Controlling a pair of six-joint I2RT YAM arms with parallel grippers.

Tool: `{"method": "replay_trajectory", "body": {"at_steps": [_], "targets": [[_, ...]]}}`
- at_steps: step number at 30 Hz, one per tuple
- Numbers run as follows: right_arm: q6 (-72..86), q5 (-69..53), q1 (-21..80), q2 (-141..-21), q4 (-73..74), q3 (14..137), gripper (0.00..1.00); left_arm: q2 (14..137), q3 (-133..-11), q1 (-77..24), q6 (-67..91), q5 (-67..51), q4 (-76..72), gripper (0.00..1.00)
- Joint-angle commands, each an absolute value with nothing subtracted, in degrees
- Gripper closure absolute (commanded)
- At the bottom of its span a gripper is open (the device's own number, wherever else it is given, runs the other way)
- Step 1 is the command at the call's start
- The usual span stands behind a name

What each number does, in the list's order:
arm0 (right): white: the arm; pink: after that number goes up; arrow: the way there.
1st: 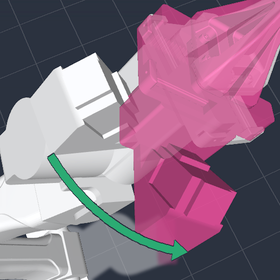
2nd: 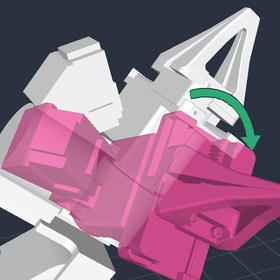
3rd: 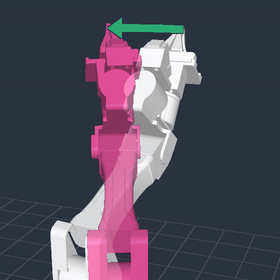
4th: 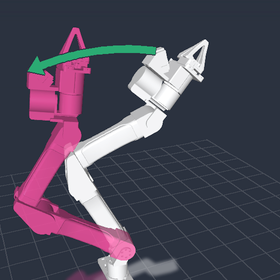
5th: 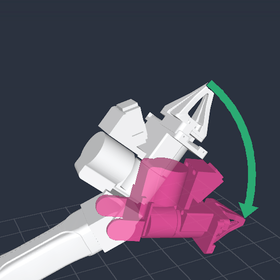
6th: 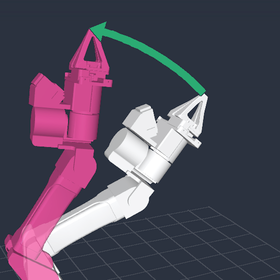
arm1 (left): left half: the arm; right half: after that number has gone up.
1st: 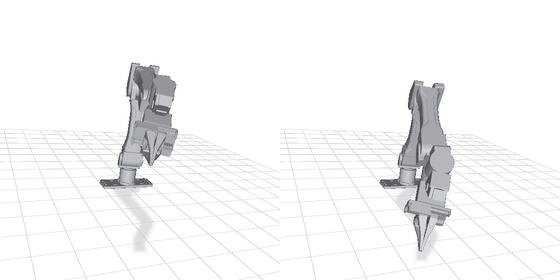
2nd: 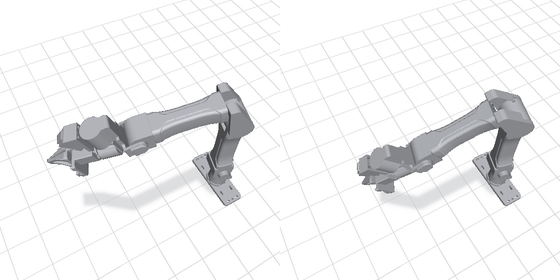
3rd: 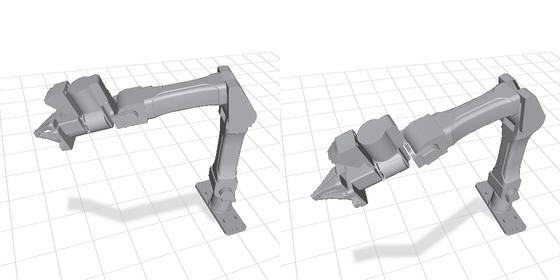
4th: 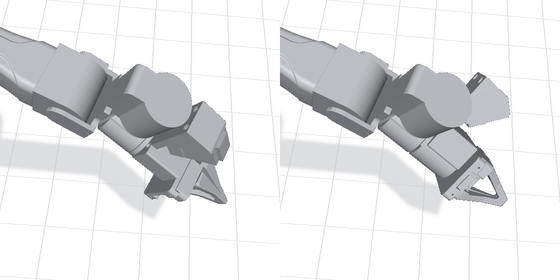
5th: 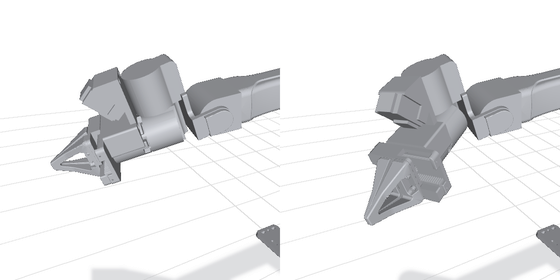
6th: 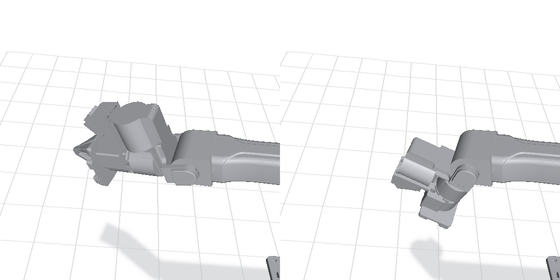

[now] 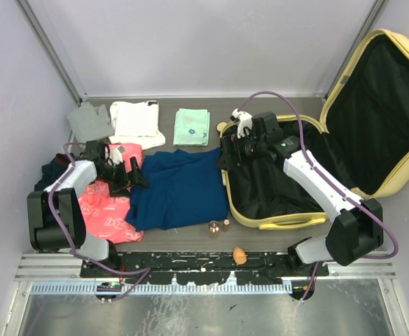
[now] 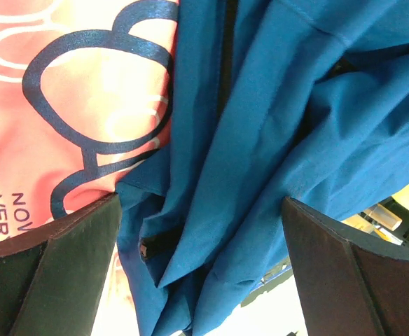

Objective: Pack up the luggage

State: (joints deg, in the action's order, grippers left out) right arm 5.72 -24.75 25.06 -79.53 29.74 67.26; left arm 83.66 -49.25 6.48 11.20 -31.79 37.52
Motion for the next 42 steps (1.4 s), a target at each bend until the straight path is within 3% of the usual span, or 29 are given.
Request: {"method": "replay_trajectory", "body": {"at_steps": [1,5,12,13,17,21,22,24,28,30,42], "targets": [[5.03,-24.90,25.37,-78.23,27.80,66.81,0.00,86.77,-49.36,6.68,11.42,-34.51,36.67,0.02],[4.81,-24.62,25.39,-77.88,27.85,66.62,0.00,86.51,-49.28,6.32,11.40,-39.37,35.93,0.04],[4.72,-24.67,25.38,-78.72,27.78,67.07,0.00,81.08,-45.65,4.26,13.03,-42.85,31.69,0.26],[4.74,-24.68,25.38,-78.93,27.80,67.16,0.00,81.21,-45.42,3.96,13.23,-42.79,31.23,0.26],[4.98,-25.05,25.33,-79.74,27.77,67.63,0.00,84.01,-46.24,3.44,14.36,-42.73,29.45,0.07],[5.48,-25.72,25.37,-80.52,27.74,68.00,0.00,88.23,-47.68,1.77,14.53,-41.67,27.69,0.08],[5.66,-25.99,25.44,-80.71,27.76,67.99,0.00,89.10,-48.15,1.39,14.55,-41.74,27.50,0.11],[6.09,-26.05,25.40,-80.77,27.49,68.03,0.01,90.09,-49.45,1.01,14.33,-42.95,28.11,0.29],[8.52,-25.90,26.26,-80.68,25.39,66.84,0.02,88.27,-53.27,0.94,12.01,-45.23,32.76,0.83],[9.99,-25.52,27.53,-80.80,24.21,66.33,0.03,86.60,-55.20,1.02,11.38,-45.30,35.85,0.99],[17.62,-20.80,36.06,-87.13,20.88,70.13,0.05,83.85,-61.92,10.92,4.99,-34.59,52.63,1.00]]}}
